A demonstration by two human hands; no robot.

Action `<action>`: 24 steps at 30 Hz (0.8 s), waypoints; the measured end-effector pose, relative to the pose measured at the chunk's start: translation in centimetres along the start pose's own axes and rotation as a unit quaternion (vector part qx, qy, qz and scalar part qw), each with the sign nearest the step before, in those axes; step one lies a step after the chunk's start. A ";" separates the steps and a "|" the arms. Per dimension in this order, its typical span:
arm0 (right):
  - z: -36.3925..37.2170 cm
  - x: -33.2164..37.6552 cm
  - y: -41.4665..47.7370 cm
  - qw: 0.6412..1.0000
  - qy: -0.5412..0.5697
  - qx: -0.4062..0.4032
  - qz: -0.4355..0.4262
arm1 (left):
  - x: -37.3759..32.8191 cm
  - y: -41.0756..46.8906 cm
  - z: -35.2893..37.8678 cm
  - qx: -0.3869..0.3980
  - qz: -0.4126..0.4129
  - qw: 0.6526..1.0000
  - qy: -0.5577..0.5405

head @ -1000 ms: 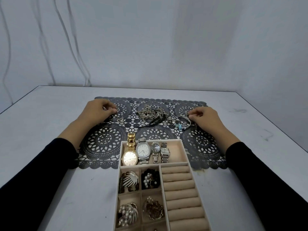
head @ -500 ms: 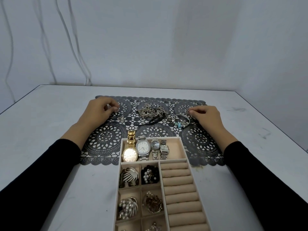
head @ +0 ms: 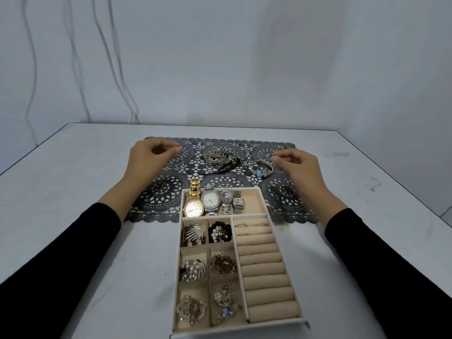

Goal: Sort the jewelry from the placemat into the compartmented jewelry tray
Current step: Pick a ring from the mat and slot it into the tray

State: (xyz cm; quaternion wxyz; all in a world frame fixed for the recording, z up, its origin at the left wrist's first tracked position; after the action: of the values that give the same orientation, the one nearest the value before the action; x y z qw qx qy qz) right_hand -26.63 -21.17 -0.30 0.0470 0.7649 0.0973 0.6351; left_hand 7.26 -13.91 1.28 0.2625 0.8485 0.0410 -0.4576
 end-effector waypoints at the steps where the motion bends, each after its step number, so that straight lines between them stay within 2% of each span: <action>1: -0.1 0.3 -0.4 1.000 0.010 -0.001 -0.004 | -0.2 -0.4 -0.1 -0.001 -0.005 1.000 -0.022; 5: -0.4 1.6 -2.7 0.999 0.033 0.006 -0.023 | -1.4 -2.1 -0.5 0.002 -0.009 0.997 -0.076; 13: -1.2 2.8 -7.9 0.995 0.068 0.048 -0.055 | -4.8 -5.3 -0.6 0.039 0.020 0.993 -0.114; 18: -0.7 3.1 -10.7 0.991 0.068 0.097 -0.055 | -7.1 -7.5 0.5 0.069 0.043 0.988 -0.129; 24: 0.2 3.2 -12.7 0.979 0.025 0.177 -0.095 | -8.9 -9.7 1.9 0.107 0.060 0.982 -0.141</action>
State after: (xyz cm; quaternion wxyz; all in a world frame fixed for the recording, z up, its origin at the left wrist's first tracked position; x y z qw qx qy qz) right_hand -27.01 -8.06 0.24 -0.0309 0.7325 0.2815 0.6190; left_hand -2.33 -5.01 3.54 0.2005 0.7998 -0.0966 -0.5576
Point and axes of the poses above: each hand's wrist, its own y-axis towards the middle knuckle, its own z-axis out of the palm, x = y × z, the point moved 6 cm from there along y, towards the middle knuckle, and after that the axes turned 3 degrees about x, right-handed, at the moved point
